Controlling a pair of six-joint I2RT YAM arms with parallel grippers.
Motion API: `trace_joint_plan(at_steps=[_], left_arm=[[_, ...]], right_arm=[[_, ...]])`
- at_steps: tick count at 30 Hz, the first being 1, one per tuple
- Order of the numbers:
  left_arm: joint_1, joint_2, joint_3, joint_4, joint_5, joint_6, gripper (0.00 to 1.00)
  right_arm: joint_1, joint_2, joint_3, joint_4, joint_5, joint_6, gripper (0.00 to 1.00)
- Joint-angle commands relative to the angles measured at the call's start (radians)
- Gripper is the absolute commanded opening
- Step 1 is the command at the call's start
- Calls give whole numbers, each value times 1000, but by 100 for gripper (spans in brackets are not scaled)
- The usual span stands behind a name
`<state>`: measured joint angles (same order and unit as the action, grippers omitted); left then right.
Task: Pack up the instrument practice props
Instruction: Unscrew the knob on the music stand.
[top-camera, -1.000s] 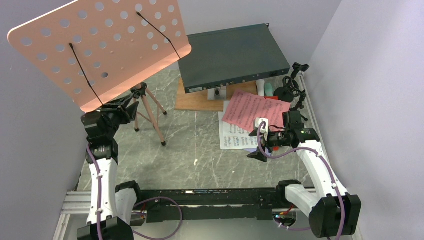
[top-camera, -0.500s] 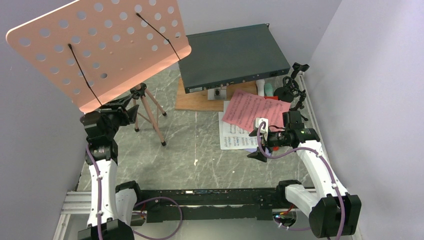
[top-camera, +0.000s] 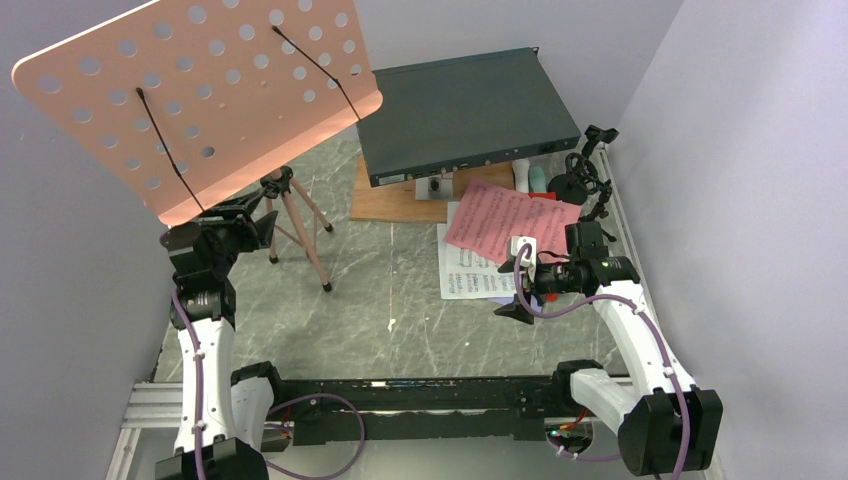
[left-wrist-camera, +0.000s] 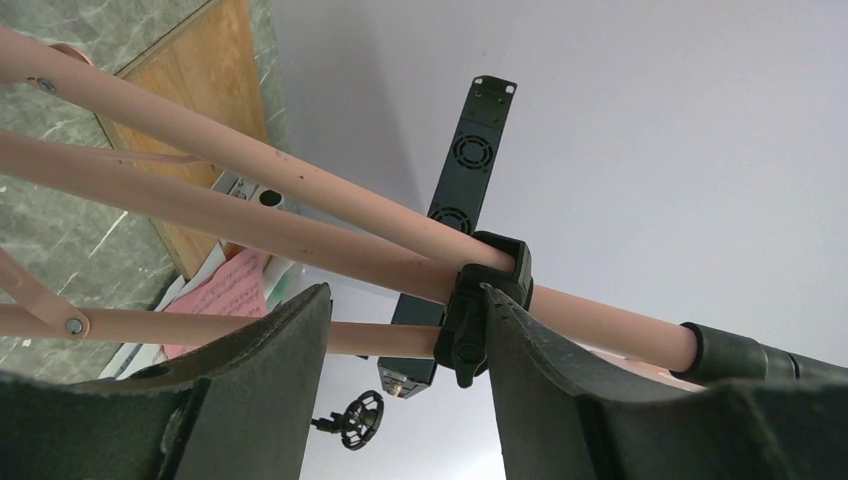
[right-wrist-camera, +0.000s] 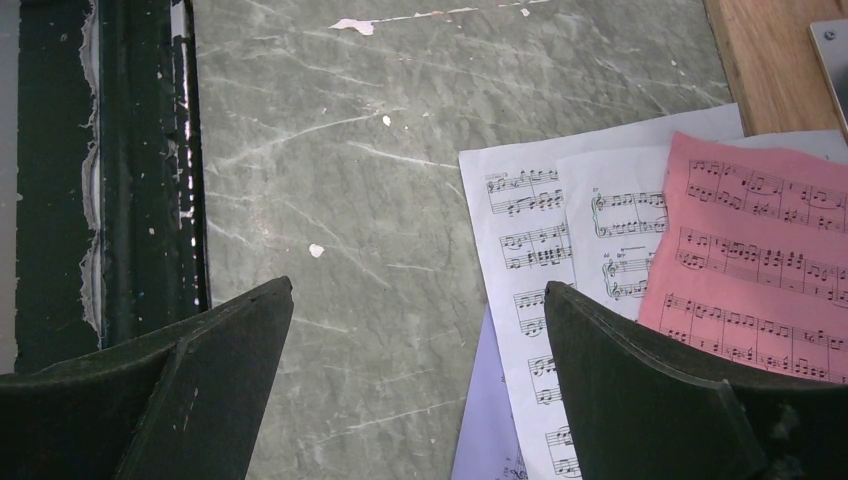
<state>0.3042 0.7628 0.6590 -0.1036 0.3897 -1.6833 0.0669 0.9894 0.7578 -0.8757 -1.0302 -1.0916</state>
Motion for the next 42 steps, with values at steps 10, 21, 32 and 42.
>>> trace_joint_plan(at_steps=[10,21,32,42], left_arm=[[9,2,23,-186,22,29,53],[15,15,-27,-54,73,-68,62],[16,16,-57,17,96,-85,58],[16,11,-102,84,129,-78,47]], right_arm=[[-2,3,2,-11,-30,-25,100],[-2,6,2,-12,-30,-27,100],[-3,8,2,-16,-31,-30,100],[-2,15,2,-16,-30,-29,100]])
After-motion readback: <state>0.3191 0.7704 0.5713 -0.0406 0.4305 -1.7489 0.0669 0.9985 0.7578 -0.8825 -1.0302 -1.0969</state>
